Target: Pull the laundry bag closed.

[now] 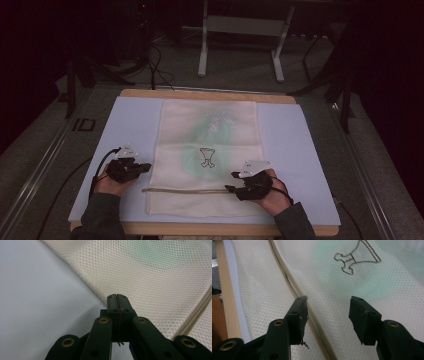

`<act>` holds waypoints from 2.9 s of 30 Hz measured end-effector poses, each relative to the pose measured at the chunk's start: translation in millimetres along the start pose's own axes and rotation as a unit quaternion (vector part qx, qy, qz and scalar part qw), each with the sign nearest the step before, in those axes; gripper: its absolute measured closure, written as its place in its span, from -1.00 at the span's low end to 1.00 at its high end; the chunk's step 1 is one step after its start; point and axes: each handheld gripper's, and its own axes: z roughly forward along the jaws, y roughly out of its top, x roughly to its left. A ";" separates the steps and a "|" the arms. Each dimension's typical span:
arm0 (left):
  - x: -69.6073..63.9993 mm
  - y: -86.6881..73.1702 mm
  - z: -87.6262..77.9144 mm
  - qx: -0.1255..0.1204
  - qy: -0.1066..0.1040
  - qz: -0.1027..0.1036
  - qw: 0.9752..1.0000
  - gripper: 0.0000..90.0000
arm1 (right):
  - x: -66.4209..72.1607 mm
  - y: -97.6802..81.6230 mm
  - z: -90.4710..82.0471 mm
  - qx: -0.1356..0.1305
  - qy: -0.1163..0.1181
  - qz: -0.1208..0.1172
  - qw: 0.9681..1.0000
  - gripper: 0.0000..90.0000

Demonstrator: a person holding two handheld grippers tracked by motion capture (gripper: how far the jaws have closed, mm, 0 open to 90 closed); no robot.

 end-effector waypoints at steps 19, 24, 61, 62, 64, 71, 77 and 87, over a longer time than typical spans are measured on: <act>-1.5 -0.2 10.6 0.018 -0.033 0.016 0.999 0.99 | 18.1 28.0 29.7 0.000 0.036 -0.040 0.999 0.06; -1.1 0.3 10.3 0.007 -0.044 0.012 0.999 1.00 | 21.9 33.3 34.4 0.000 0.043 -0.046 0.998 0.05; 11.6 3.6 18.1 0.008 -0.051 0.017 0.999 1.00 | 63.5 84.1 108.5 0.002 0.107 -0.100 0.989 0.38; 11.8 3.6 18.5 0.008 -0.052 0.017 0.998 1.00 | 63.5 84.1 108.5 0.002 0.107 -0.100 0.989 0.38; 11.8 3.9 19.7 0.010 -0.052 0.017 0.998 1.00 | 65.5 88.4 115.0 0.002 0.113 -0.100 0.989 0.42; 14.2 4.9 22.6 0.012 -0.052 0.015 0.998 1.00 | 70.7 98.7 124.7 -0.001 0.118 -0.102 0.988 0.41; 15.2 4.9 22.2 0.013 -0.053 0.016 0.998 1.00 | 77.2 109.2 140.9 0.006 0.123 -0.110 0.986 0.49; 16.7 4.3 21.1 0.012 -0.058 0.007 0.998 0.99 | 83.2 118.0 158.4 0.006 0.130 -0.113 0.985 0.61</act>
